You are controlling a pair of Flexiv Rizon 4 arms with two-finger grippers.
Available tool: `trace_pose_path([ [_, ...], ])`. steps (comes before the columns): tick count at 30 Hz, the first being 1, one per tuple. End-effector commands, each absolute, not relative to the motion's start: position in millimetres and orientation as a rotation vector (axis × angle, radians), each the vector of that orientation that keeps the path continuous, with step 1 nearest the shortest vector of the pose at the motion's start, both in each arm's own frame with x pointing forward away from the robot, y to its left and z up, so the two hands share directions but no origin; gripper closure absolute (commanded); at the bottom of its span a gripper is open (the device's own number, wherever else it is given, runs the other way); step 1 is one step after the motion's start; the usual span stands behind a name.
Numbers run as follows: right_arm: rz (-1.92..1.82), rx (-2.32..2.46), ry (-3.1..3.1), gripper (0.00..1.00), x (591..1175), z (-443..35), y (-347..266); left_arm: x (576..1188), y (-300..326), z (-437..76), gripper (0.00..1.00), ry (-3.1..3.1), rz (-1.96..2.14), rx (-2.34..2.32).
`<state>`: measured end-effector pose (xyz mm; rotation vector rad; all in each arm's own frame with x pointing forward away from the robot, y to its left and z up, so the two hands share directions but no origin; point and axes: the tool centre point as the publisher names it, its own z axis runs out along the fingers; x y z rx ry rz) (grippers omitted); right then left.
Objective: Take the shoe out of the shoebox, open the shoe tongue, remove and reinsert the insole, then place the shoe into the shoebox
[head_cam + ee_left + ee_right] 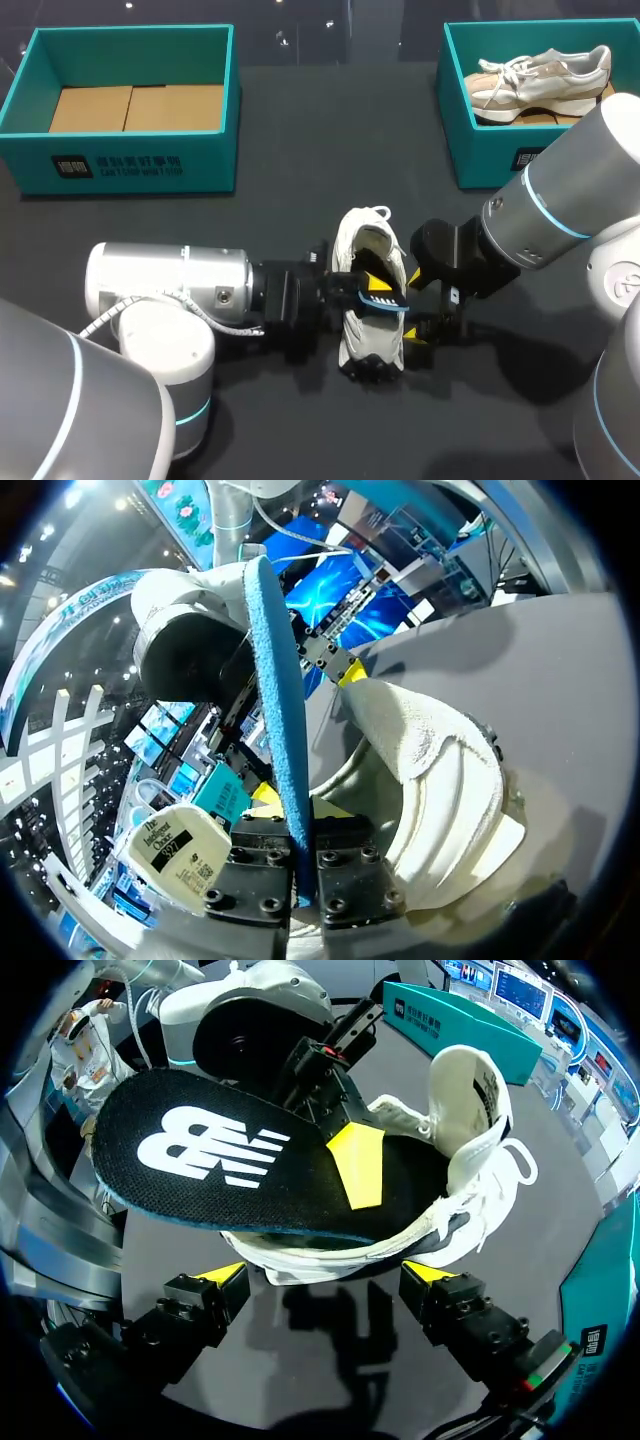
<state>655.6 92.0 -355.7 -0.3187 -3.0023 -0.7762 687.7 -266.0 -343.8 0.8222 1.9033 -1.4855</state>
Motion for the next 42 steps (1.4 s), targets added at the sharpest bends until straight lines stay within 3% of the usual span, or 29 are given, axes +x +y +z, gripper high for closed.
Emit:
trace_pose_path([
  [1, -0.775, -0.321, -3.006, 0.00, 654, -356, 93, 696, -275, -352, 1.00, 1.922, -1.468, 0.816],
  [17, -0.775, -0.321, -3.006, 0.00, 654, -356, 93, 695, -272, -351, 1.00, 1.948, -1.480, 0.792],
  [32, -0.775, -0.321, -3.006, 0.00, 654, -356, 93, 684, -266, -331, 0.76, 1.914, -1.531, 0.794],
  [42, -0.775, -0.321, -3.006, 0.00, 654, -356, 93, 671, -264, -320, 0.75, 1.885, -1.556, 0.830],
])
